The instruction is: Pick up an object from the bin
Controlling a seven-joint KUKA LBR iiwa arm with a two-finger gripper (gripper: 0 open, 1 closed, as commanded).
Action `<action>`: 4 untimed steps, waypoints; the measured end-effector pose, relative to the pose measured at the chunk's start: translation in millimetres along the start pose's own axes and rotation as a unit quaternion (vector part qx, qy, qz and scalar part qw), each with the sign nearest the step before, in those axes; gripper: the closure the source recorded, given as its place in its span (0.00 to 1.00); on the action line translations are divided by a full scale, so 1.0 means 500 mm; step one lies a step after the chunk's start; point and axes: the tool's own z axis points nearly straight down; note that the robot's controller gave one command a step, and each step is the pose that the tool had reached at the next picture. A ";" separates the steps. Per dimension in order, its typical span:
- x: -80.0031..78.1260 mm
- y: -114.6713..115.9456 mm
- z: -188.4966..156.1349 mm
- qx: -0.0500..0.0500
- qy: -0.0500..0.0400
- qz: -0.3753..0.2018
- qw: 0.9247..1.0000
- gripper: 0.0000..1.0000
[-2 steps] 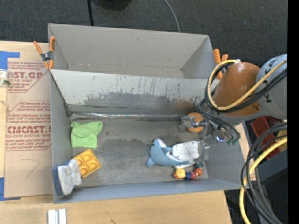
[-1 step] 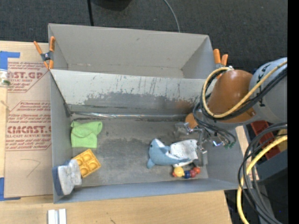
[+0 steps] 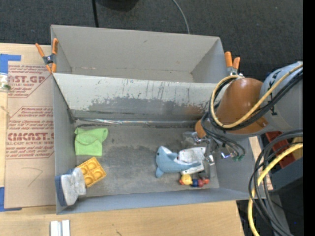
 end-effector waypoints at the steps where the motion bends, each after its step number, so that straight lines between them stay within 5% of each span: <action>1: 0.008 0.041 -0.009 0.005 -0.006 -0.122 0.992 1.00; 4: 0.008 0.041 -0.009 0.005 -0.006 -0.122 0.992 1.00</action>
Offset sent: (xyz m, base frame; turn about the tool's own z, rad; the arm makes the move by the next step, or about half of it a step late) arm 0.0000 0.0000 0.0000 0.0000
